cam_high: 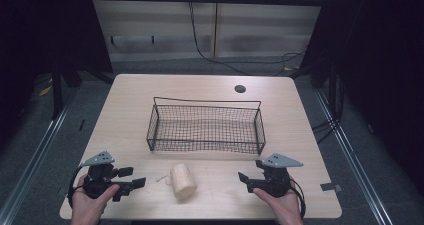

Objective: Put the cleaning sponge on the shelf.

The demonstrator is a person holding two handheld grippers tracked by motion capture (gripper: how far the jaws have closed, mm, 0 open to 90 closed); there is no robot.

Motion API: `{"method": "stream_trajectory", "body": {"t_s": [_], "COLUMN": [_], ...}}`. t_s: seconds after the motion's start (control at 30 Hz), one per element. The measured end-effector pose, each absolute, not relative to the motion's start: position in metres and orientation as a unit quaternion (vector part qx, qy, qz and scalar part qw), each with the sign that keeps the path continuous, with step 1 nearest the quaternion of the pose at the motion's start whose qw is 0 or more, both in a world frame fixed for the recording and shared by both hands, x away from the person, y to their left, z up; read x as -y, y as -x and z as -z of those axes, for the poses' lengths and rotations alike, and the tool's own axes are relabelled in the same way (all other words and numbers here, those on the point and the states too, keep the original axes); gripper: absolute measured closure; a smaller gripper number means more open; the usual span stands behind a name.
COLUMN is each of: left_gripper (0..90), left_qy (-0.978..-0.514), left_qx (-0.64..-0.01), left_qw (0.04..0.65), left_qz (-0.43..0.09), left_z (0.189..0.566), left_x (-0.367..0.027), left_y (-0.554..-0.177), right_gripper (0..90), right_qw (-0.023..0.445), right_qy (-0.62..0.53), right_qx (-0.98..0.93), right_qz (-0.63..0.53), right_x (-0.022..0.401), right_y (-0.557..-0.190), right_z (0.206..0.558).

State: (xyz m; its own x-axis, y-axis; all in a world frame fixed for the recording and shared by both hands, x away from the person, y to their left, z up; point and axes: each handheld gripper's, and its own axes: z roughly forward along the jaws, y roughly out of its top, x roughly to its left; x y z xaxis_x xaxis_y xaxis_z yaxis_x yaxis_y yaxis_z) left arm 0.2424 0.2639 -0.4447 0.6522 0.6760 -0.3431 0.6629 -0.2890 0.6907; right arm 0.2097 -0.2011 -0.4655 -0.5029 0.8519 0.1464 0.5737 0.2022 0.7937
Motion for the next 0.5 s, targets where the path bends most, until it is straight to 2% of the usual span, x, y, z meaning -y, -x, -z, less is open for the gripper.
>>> {"method": "stream_trajectory", "body": {"t_s": [0.4, 0.5], "left_gripper": [23.1, 15.9], "left_qy": [-0.8, -0.801], "left_qx": [-0.425, -0.413], "left_qw": [0.424, 0.432], "left_qz": [0.012, 0.021], "left_z": [0.442, 0.439], "left_x": [-0.255, -0.252], "left_y": [-0.242, -0.242], "right_gripper": [22.7, 22.8], "right_qw": [0.15, 0.146], "right_qy": [-0.463, -0.463], "right_qx": [-0.769, -0.771], "right_qz": [-0.414, -0.412], "right_x": [0.2, 0.2], "right_y": [-0.207, -0.208], "right_z": [0.465, 0.465]}}
